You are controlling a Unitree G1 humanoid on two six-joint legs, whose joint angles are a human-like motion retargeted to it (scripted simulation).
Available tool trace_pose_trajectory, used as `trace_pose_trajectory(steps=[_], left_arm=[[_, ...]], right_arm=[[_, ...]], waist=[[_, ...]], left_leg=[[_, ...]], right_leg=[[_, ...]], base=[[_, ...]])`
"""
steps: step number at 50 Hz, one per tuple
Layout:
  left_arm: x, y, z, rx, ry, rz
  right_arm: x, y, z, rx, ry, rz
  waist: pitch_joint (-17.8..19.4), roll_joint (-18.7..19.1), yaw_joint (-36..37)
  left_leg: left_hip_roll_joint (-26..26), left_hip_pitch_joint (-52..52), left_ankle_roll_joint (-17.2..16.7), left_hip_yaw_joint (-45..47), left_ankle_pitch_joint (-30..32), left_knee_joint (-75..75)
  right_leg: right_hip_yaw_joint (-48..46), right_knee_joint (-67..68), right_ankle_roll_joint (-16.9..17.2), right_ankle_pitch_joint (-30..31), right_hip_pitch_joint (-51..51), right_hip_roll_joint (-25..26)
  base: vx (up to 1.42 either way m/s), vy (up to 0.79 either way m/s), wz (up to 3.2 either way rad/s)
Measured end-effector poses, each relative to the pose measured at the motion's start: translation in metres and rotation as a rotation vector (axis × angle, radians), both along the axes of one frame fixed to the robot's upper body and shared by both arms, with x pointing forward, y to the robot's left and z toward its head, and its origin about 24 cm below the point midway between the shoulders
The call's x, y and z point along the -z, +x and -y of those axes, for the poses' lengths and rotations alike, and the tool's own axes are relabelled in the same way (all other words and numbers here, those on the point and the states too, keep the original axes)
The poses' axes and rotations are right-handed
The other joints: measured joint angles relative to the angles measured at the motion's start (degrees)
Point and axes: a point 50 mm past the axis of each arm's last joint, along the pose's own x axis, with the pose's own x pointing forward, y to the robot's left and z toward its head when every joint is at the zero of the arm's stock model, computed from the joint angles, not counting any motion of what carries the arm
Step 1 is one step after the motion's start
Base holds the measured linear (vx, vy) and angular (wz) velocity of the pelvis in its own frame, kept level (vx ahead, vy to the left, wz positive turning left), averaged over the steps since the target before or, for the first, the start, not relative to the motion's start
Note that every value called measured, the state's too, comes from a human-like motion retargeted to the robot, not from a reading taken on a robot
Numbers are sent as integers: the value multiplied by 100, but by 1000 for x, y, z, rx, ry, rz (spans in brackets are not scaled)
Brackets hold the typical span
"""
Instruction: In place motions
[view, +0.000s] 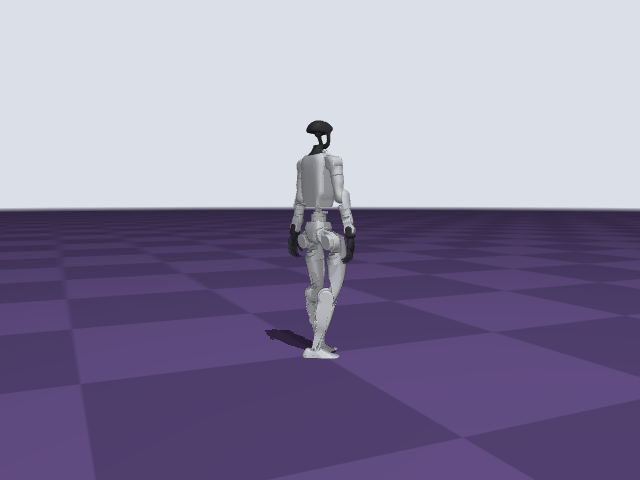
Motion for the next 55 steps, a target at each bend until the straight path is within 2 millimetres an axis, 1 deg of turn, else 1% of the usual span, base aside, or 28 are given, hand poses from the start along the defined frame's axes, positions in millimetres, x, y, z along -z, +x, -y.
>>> trace_pose_trajectory(steps=[5,8,10,13,18,20,23,24,25,27,30,32,35,38,40,42,45,48,50,52,55], left_arm=[[-2,2,-11,39,40,-3],[-2,10,-14,37,53,23],[-1,14,-12,20,54,41],[1,19,-7,-15,46,66],[4,21,8,-35,12,80],[5,18,14,-31,-7,74],[6,12,22,-1,-37,54],[6,10,25,15,-46,46],[6,7,27,31,-55,36],[6,4,32,62,-71,21],[7,-2,40,84,-88,-2],[7,-5,45,87,-92,-11],[8,-5,49,93,-88,-8],[8,-4,51,81,-79,0],[8,-5,51,77,-86,-4],[7,-7,50,76,-106,-13],[6,-8,45,85,-125,-22],[5,-7,35,112,-94,-24],[5,-8,30,117,-68,-30],[4,-12,27,98,-53,-37],[3,-18,27,53,-54,-52]], right_arm=[[-1,-6,5,32,-23,-9],[0,-16,5,26,-42,-35],[1,-28,4,19,-48,-65],[2,-50,0,13,-44,-140],[0,-84,-10,30,-29,-275],[-1,-93,-15,34,-13,-314],[-1,-101,-22,68,6,-326],[0,-102,-23,89,3,-317],[0,-102,-24,112,-3,-305],[1,-97,-22,131,-14,-279],[0,-87,-15,76,-3,-287],[0,-80,-10,22,5,-287],[1,-67,-4,-19,6,-246],[1,-56,-1,-16,-4,-195],[2,-49,-1,3,-6,-165],[3,-45,-4,28,2,-149],[5,-37,-16,106,43,-112],[7,-31,-28,182,114,-80],[7,-27,-36,199,162,-68],[8,-22,-41,170,194,-60],[8,-14,-45,72,208,-41]], waist=[[-250,160,-452],[-384,229,-653],[-486,262,-734],[-610,297,-856],[-665,359,-1018],[-698,352,-753],[-725,389,-466],[-720,395,-475],[-710,404,-527],[-663,435,-789],[-618,460,-1400],[-651,343,-1333],[-681,209,-1204],[-666,216,-1092],[-685,329,-1026],[-700,392,-1053],[-663,434,-1136],[-566,350,-1029],[-517,278,-900],[-497,229,-825],[-503,212,-848]], left_leg=[[241,89,-10,498,-183,-52],[349,141,-38,773,-283,-87],[396,149,-55,914,-341,-97],[447,161,-87,1076,-398,-118],[518,223,-128,1300,-439,-164],[567,280,-172,1711,-493,-179],[675,347,-237,2128,-552,-178],[684,360,-248,2136,-562,-167],[690,369,-257,2092,-567,-152],[669,326,-278,1723,-526,-98],[534,118,-246,775,-390,59],[441,-19,-266,546,-344,194],[369,-225,-366,170,-338,381],[338,-265,-261,283,-357,327],[340,-196,-132,548,-353,132],[360,-191,-127,616,-304,39],[392,-211,-123,624,-257,-8],[358,-126,-113,580,-272,2],[336,-54,-108,599,-288,4],[324,1,-108,627,-302,-4],[338,30,-113,652,-314,-18]], right_leg=[[699,-170,-122,244,-195,248],[1032,-348,-199,402,-270,388],[1195,-443,-236,484,-318,445],[1409,-506,-274,570,-406,487],[1629,-528,-325,635,-489,553],[2024,-542,-395,632,-493,677],[2495,-484,-343,629,-535,726],[2550,-478,-335,621,-537,733],[2564,-473,-316,609,-534,727],[2448,-403,-240,570,-584,648],[1923,-416,-207,633,-673,454],[1963,-480,-276,663,-679,387],[1924,-514,-258,681,-692,191],[1896,-510,-236,696,-714,151],[1786,-529,-236,716,-727,228],[1691,-536,-229,720,-730,262],[1517,-502,-213,710,-720,265],[1454,-461,-220,705,-648,223],[1467,-443,-229,707,-597,203],[1488,-430,-237,711,-570,191],[1514,-413,-239,711,-573,204]], base=[[-4,-24,-149],[-6,-16,-125],[-7,-13,-110],[-2,-9,-89],[-2,-6,-60],[-2,-3,-151],[-1,-2,-125],[1,-2,-29],[0,0,40],[-1,2,105],[-3,4,156],[-4,7,25],[-2,8,16],[0,7,17],[1,5,0],[1,2,13],[0,2,29],[1,1,6],[0,0,0],[0,0,0],[0,0,0]])
